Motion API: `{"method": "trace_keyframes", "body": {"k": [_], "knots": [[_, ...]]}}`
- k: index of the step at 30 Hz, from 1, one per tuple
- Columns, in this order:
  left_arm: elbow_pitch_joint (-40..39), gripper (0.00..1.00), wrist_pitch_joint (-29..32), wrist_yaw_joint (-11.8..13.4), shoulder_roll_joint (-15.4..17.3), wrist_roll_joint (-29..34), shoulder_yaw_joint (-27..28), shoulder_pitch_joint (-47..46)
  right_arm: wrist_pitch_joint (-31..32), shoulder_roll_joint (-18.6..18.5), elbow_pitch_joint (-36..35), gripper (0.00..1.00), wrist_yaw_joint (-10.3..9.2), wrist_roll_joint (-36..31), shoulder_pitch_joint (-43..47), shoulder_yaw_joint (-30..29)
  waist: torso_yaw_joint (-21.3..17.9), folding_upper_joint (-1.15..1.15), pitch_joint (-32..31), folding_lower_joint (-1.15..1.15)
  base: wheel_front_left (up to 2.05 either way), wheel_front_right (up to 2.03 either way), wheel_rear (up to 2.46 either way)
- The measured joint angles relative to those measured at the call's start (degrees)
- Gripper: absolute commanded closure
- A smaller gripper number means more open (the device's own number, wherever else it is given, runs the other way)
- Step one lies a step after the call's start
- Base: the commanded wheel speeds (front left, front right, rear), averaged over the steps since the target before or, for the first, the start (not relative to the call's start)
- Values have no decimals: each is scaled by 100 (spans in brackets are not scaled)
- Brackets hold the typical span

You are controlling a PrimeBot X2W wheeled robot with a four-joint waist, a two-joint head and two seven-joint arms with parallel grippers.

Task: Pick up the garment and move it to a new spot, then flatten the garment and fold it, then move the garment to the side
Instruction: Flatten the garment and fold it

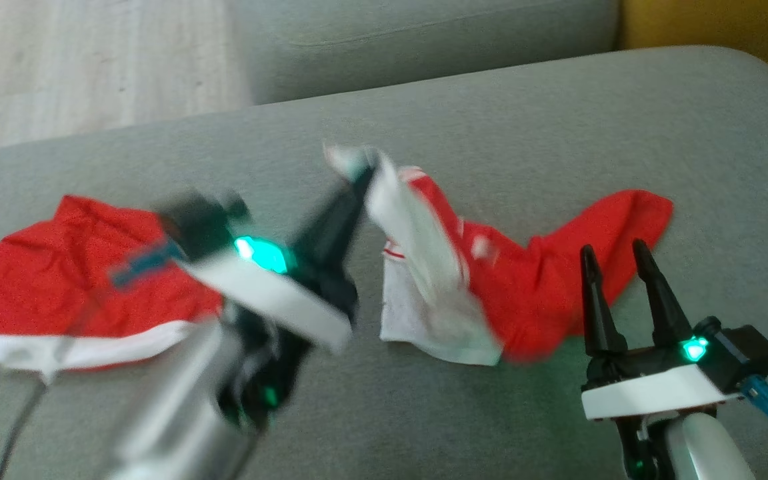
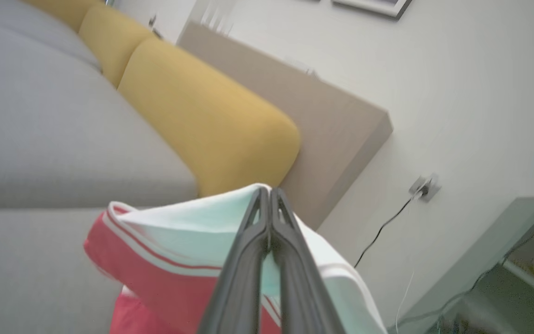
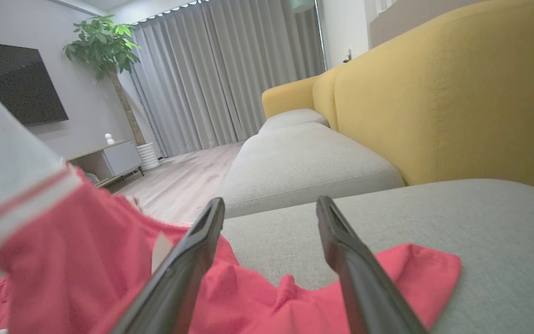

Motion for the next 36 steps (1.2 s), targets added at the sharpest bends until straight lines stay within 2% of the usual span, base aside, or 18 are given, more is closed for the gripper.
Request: {"method": "trace_keyframes", "body": {"k": [5,8,11,14,20,21,22,23,25,28,31,36], "knots": [[-34,100,-89,298,-339,-414,715,-958,0,0,-12,0,0,101,-113,125,-296,0,42,0,0,0,0],[155,100,-110,445,-402,-388,956,-1562,0,-1,-48,0,0,166,-208,196,-477,0,109,0,0,0,0],[708,100,-92,613,-359,-164,1057,-2103,0,-2,-97,0,0,198,-249,350,-666,0,200,0,0,0,0],[1445,100,-19,801,-188,159,1067,-2509,0,-3,-170,0,0,322,-343,552,-892,0,325,0,0,0,0],[3366,100,212,1154,432,846,1094,-3446,0,-4,-427,0,0,523,-580,926,-1374,0,685,1,0,0,0],[3691,93,278,1205,470,871,1110,-3587,0,-4,-460,0,0,534,-581,973,-1445,0,754,1,0,0,0],[3987,22,332,1261,488,922,1102,-3712,0,-4,-479,0,0,535,-581,1009,-1509,0,823,1,0,0,0],[4229,0,323,1255,510,1013,1054,-3811,0,-4,-489,0,0,552,-581,1044,-1567,0,887,1,0,0,0],[4612,0,98,1239,543,1267,976,-3968,0,-4,-524,0,0,575,-581,1074,-1665,0,1010,1,0,0,0],[4908,0,-178,1179,538,1326,972,-4107,0,-4,-554,0,0,573,-581,1071,-1725,0,1112,1,0,0,0],[5158,0,-471,933,399,1327,909,-4235,0,-4,-550,0,0,570,-582,1001,-1697,0,1185,2,0,0,0],[5343,0,-926,534,149,1433,670,-4243,0,-3,-538,0,0,460,-584,779,-1419,0,1136,0,0,0,0]]}}
